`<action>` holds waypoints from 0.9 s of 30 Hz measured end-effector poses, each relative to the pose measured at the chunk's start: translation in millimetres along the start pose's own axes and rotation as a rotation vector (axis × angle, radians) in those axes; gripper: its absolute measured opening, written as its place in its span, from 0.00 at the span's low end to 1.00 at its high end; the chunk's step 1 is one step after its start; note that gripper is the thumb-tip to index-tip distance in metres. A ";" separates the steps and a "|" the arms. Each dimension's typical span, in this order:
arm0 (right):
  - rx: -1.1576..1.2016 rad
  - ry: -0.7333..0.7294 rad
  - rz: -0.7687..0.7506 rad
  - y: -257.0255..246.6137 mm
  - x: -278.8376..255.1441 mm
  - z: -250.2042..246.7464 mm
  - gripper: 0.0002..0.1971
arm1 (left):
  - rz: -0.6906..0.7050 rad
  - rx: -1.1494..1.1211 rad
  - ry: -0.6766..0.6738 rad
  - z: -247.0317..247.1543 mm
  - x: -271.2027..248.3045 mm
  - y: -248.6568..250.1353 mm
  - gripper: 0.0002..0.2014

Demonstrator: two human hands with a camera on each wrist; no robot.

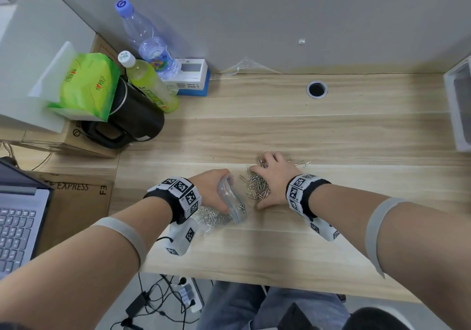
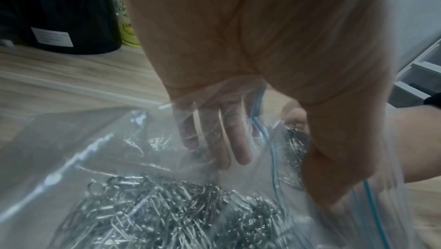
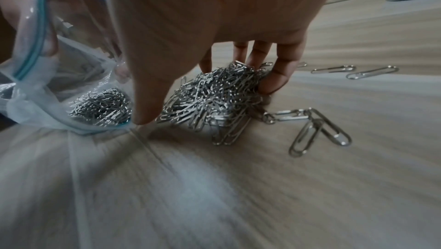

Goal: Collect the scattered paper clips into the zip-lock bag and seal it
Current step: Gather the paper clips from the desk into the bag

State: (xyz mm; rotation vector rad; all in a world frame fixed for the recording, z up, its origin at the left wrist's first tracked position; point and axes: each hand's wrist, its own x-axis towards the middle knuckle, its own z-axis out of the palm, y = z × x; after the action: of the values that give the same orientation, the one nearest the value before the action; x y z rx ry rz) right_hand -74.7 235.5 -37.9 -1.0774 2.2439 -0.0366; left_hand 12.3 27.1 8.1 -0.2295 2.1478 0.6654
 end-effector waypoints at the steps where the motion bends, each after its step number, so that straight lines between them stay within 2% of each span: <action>1: -0.004 0.007 0.001 -0.9 0.0 0.9 0.52 | 0.003 -0.002 0.004 0.7 0.8 -0.4 0.34; 7: 0.007 0.045 -0.020 -1.6 2.5 5.0 0.41 | 0.013 -0.019 0.016 3.2 3.8 -4.2 0.34; 14: -0.005 0.051 -0.022 -7.1 3.7 6.5 0.42 | 0.010 -0.029 0.002 1.5 4.5 -3.7 0.34; 20: 0.029 0.087 -0.042 -7.0 6.3 8.2 0.24 | 0.003 -0.029 0.004 2.2 5.4 -4.7 0.34; 27: 0.112 0.093 -0.037 -3.6 4.7 4.5 0.15 | 0.012 -0.012 -0.012 -0.7 5.4 -2.5 0.33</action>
State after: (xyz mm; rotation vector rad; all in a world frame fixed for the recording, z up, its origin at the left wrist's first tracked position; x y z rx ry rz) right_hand -71.9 230.8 -43.0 -1.0763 2.2749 -0.2300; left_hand 9.4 25.0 3.2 -0.2185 2.1363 0.6856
